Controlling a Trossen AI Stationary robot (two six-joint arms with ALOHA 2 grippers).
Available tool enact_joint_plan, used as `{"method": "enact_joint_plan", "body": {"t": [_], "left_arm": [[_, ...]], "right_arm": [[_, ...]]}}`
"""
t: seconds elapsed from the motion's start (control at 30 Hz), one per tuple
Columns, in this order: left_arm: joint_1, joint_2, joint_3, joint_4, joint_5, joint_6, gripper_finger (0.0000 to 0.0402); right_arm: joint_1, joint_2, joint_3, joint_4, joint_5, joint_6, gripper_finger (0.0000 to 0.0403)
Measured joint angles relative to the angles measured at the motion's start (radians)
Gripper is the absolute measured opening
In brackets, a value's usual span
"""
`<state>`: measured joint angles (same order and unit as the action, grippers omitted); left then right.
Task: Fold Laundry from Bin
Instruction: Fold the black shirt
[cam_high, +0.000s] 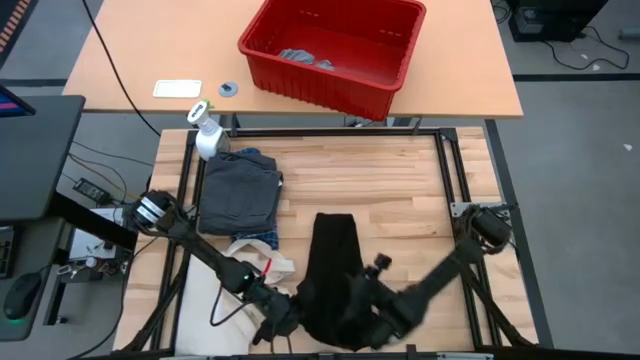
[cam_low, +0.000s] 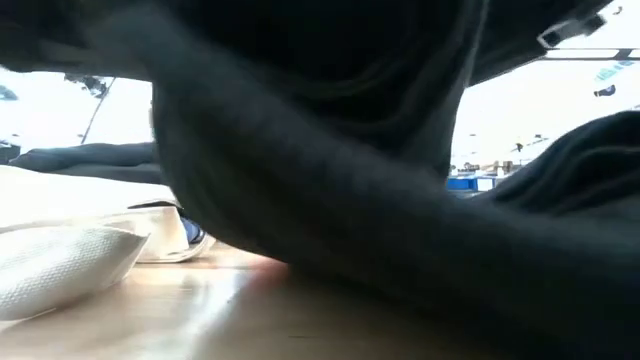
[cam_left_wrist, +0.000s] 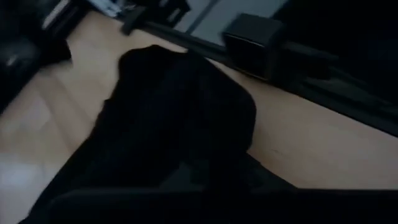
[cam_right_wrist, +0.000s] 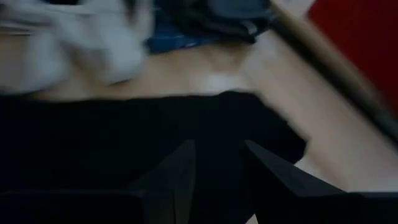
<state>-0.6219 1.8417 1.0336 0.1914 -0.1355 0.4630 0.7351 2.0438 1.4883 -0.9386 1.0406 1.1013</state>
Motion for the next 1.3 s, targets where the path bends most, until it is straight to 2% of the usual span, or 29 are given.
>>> {"method": "enact_joint_plan", "body": {"t": [0.13, 0.33, 0.53, 0.63, 0.8, 0.9, 1.2, 1.3], "left_arm": [[0.019, -0.004, 0.0, -0.001, -0.02, -0.078, 0.0016], [0.036, -0.005, 0.0, 0.002, -0.024, -0.174, 0.0016], [0.019, -0.004, 0.0, 0.001, -0.032, -0.201, 0.0016], [0.015, -0.004, 0.0, -0.001, -0.058, -0.202, 0.0016], [0.015, -0.005, -0.019, 0.022, -0.058, -0.251, 0.0016], [0.015, -0.015, -0.04, 0.023, -0.086, -0.287, 0.0016], [0.038, -0.195, -0.092, 0.046, -0.26, -0.33, 0.0016], [0.075, -0.205, -0.092, 0.045, -0.268, -0.365, 0.0016]], "right_arm": [[-0.11, 0.0, 0.0, -0.001, 0.013, -0.107, 0.0141], [-0.232, -0.006, -0.062, 0.193, -0.15, -0.35, 0.0139], [-0.291, -0.012, -0.241, 0.549, -0.323, -0.488, 0.0119], [-0.295, -0.013, -0.35, 0.782, -0.349, -0.526, 0.0109], [-0.291, -0.019, -0.533, 1.138, -0.393, -0.494, 0.0103], [-0.272, -0.019, -0.603, 1.278, -0.414, -0.471, 0.0099], [-0.182, -0.054, -0.636, 1.308, -0.423, -0.45, 0.0091], [-0.181, -0.085, -0.637, 1.285, -0.489, -0.452, 0.0091]]}}
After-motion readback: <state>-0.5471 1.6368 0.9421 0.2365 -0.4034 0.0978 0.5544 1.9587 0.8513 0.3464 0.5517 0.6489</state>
